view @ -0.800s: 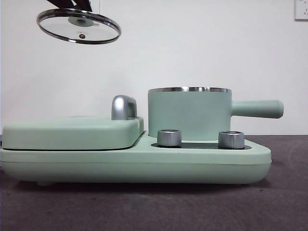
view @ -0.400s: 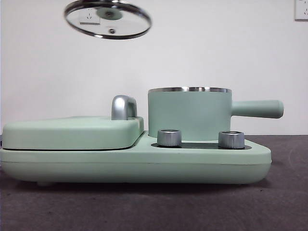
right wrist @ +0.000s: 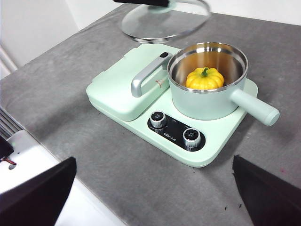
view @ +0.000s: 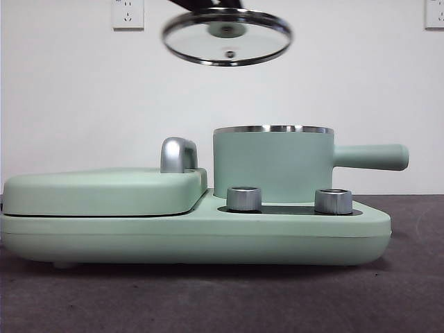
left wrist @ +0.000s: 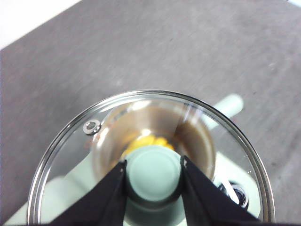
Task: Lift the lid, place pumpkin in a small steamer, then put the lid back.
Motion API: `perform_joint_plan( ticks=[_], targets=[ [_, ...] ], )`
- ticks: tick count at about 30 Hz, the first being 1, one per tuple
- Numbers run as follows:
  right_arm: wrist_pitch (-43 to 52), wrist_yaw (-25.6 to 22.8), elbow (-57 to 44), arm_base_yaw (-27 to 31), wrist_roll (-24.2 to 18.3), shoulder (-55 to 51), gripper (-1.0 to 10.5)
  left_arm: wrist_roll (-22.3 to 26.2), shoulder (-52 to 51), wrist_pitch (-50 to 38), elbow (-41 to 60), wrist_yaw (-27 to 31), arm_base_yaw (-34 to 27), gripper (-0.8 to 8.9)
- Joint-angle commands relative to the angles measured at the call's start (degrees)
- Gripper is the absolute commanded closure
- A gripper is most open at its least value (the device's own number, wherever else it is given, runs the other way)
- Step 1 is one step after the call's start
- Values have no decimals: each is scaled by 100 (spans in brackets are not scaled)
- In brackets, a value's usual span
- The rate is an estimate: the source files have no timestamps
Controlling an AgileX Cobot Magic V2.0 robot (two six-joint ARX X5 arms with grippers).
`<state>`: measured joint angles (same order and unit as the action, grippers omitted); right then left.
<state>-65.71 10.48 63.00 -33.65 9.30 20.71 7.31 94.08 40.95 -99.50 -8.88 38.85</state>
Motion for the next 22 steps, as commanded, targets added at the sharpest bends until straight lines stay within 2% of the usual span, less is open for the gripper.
perform_joint_plan(
  ticks=[1,22],
  targets=[
    [57,4,46,-33,122,4,420,-37,254,-345,-142,2,118,790],
    [55,-7,46,-35,273,4,420,-46,1427,-1327,-142,2,168,790]
  ],
)
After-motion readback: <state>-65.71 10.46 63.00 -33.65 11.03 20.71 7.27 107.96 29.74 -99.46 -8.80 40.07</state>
